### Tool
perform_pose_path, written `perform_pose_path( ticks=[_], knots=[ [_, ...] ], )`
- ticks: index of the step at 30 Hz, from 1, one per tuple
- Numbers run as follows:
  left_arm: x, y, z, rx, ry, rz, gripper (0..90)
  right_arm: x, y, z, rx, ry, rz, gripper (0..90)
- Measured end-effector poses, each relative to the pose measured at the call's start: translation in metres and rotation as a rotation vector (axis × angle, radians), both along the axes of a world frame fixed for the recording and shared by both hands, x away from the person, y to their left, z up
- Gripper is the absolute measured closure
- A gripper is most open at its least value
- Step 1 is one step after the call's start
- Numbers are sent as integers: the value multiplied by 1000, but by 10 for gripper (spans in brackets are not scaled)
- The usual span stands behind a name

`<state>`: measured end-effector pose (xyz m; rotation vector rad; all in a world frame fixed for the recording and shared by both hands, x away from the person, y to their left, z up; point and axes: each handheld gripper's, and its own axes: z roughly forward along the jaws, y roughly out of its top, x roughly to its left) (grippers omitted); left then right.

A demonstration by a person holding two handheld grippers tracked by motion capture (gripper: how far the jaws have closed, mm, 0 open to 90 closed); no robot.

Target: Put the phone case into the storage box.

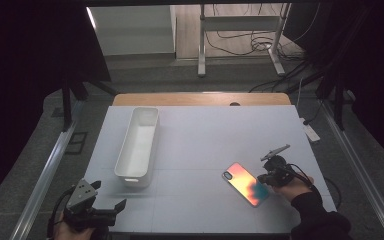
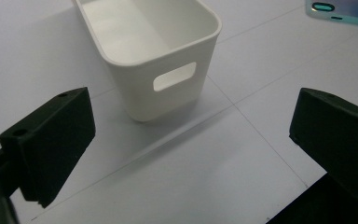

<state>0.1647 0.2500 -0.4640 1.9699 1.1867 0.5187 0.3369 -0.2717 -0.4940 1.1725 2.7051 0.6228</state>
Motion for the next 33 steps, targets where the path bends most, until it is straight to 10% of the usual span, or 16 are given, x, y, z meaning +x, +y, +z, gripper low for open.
perform_pose_path(
  ticks=[16,33],
  knots=[
    [0,0,0,3,0,0,8,-11,0,2,6,-4,7,887],
    [0,-1,0,6,1,0,9,-20,1,21,45,-58,-9,334]
  ],
)
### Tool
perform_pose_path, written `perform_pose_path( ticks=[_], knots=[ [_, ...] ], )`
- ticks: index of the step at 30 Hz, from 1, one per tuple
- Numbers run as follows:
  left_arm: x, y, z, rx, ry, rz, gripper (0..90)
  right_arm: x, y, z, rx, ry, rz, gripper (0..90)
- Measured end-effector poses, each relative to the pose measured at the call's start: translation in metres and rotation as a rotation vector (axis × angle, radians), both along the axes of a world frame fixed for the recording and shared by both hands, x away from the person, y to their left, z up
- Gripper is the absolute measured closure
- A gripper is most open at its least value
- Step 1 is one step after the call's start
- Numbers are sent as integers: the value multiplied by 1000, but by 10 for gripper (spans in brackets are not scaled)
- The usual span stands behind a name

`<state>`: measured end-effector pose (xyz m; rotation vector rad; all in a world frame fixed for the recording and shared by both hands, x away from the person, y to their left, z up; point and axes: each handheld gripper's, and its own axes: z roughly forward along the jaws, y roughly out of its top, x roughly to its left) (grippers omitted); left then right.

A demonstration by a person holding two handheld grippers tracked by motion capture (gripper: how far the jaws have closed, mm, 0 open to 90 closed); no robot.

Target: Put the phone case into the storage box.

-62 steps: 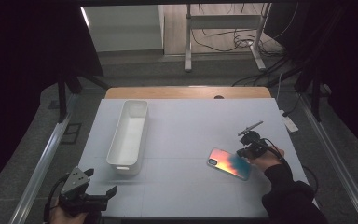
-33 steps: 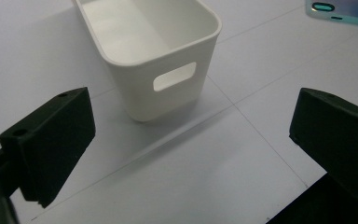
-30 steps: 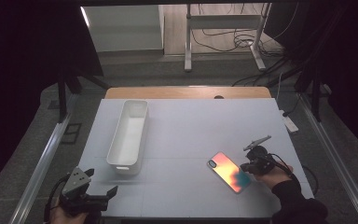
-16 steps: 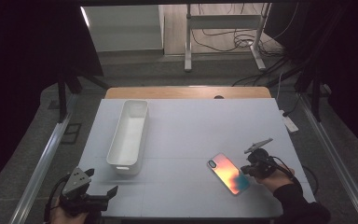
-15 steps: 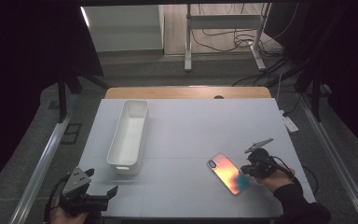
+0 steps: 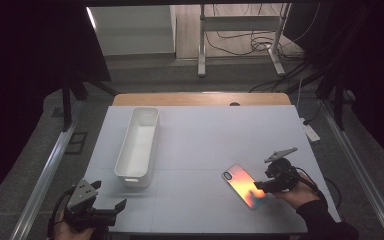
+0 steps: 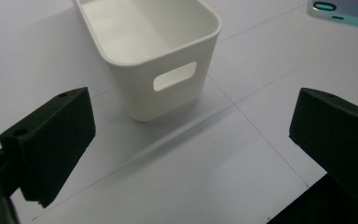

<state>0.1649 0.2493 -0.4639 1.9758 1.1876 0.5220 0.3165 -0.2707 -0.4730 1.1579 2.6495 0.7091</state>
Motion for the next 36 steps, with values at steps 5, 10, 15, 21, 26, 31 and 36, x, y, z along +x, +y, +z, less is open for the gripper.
perform_pose_path(
  ticks=[5,10,15,21,26,31,36],
  knots=[
    [0,0,0,2,-1,1,9,-2,5,3,-11,-8,2,200],
    [0,0,0,3,0,1,9,-3,8,2,-18,0,14,139],
    [0,-1,0,4,0,1,10,-3,11,3,-13,2,5,27],
    [0,-1,0,5,0,1,10,-4,17,4,0,4,-10,0],
    [0,-1,0,6,0,0,10,-5,26,2,-12,7,5,0],
    [0,-1,0,7,0,0,10,-6,36,-1,-24,2,8,0],
    [0,-1,0,8,1,-1,10,-6,44,-5,-37,-4,12,0]
  ],
)
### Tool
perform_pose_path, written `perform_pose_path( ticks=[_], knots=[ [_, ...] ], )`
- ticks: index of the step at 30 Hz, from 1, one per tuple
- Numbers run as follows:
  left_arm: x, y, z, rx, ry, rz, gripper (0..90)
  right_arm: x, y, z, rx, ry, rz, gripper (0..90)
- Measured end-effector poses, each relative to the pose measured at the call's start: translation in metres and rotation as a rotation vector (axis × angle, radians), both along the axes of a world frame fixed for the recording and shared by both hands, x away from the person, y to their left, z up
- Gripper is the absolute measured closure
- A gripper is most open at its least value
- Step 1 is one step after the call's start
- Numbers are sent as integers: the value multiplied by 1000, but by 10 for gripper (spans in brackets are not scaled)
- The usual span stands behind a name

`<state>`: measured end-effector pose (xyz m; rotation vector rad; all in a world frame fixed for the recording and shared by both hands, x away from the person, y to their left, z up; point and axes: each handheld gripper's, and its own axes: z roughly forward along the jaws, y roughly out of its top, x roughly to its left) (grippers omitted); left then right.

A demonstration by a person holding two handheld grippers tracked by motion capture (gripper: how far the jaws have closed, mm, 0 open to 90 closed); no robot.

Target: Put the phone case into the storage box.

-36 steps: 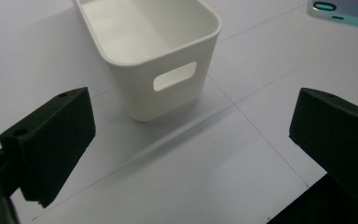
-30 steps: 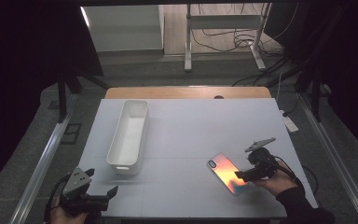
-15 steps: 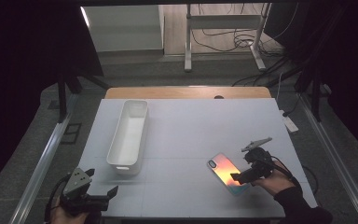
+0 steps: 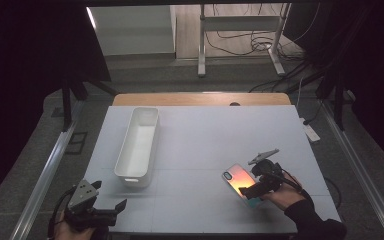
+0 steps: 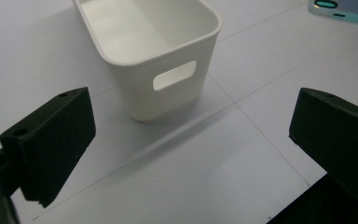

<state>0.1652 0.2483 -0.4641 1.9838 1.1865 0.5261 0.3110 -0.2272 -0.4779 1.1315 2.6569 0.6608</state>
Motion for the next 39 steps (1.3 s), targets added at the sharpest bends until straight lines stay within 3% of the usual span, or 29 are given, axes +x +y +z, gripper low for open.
perform_pose_path(
  ticks=[16,26,37,39],
  knots=[
    [0,0,0,0,1,0,10,0,8,-17,-34,16,5,0],
    [0,0,0,0,0,-1,10,-2,11,-36,-112,38,21,0],
    [0,0,0,0,-1,-1,10,-2,12,-35,-111,54,14,5],
    [0,1,0,-6,-3,2,9,-3,12,-33,-111,55,17,71]
  ],
)
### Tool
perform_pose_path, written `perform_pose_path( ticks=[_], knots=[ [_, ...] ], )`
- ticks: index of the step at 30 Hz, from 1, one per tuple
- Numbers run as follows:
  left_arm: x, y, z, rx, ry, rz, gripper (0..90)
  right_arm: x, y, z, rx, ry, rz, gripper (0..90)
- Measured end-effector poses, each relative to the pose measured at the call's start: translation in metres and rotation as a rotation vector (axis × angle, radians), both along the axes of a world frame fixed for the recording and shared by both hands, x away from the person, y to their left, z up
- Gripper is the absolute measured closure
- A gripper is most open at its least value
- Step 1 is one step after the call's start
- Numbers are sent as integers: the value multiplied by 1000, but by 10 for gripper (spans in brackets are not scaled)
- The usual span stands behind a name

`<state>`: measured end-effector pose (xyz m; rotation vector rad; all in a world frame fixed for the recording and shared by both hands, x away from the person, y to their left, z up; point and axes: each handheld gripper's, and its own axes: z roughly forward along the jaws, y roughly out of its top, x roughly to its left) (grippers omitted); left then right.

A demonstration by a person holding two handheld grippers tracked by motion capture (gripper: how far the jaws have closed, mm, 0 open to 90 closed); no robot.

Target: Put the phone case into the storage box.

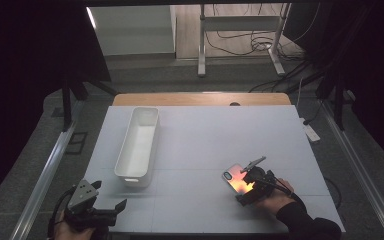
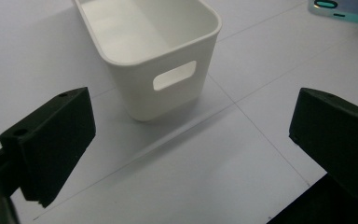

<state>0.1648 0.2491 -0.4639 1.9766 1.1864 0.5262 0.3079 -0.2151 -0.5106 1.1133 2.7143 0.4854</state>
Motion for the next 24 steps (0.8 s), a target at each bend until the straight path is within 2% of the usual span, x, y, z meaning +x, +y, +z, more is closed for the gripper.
perform_pose_path(
  ticks=[1,2,7,15,20,24],
  knots=[
    [0,0,0,-1,0,0,9,-1,-1,3,4,2,7,136],
    [0,0,0,-1,0,0,9,0,-1,4,5,7,6,149],
    [0,-1,0,2,-3,-3,9,0,-1,4,-1,7,-4,158],
    [1,3,0,-30,5,-14,11,0,-2,5,9,7,-4,161],
    [2,4,1,-49,14,-25,14,-1,-2,10,38,-10,3,162],
    [3,5,1,-82,18,-33,15,-2,-4,16,79,-31,7,162]
  ],
)
